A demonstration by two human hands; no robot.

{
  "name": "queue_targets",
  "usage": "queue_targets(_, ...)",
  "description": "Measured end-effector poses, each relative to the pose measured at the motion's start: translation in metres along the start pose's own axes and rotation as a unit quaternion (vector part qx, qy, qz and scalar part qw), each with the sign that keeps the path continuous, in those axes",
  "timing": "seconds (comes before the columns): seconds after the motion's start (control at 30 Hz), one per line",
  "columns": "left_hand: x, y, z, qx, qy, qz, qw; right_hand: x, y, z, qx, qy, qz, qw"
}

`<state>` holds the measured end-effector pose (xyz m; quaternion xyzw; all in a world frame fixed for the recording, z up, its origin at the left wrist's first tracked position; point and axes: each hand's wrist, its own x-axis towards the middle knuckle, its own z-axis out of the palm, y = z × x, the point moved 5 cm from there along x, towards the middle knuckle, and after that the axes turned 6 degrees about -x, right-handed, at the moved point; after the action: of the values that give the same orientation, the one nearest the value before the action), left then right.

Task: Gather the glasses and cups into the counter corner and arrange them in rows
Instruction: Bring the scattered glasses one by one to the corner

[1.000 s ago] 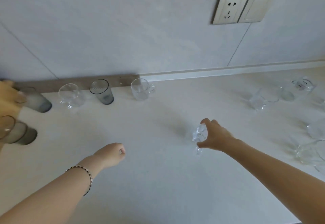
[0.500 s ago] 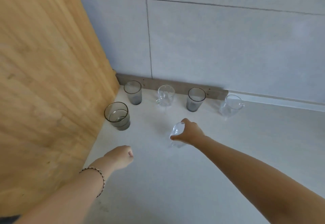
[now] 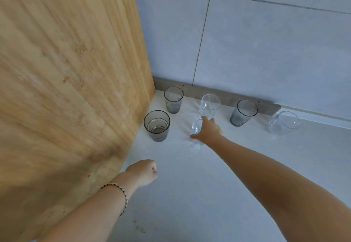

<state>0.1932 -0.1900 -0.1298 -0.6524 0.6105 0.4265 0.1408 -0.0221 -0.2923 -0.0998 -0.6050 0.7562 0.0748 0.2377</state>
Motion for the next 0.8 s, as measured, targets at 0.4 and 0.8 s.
queue_targets(0.4,0.021,0.094,0.030,0.095,-0.040,0.093,0.990,-0.075,0.144,0.026,0.001,-0.174,0.033,0.984)
queue_targets(0.8,0.009,0.330,0.137,0.230,-0.069,0.236,0.942,-0.184,0.430,0.005,0.097,-0.114,0.216,0.965)
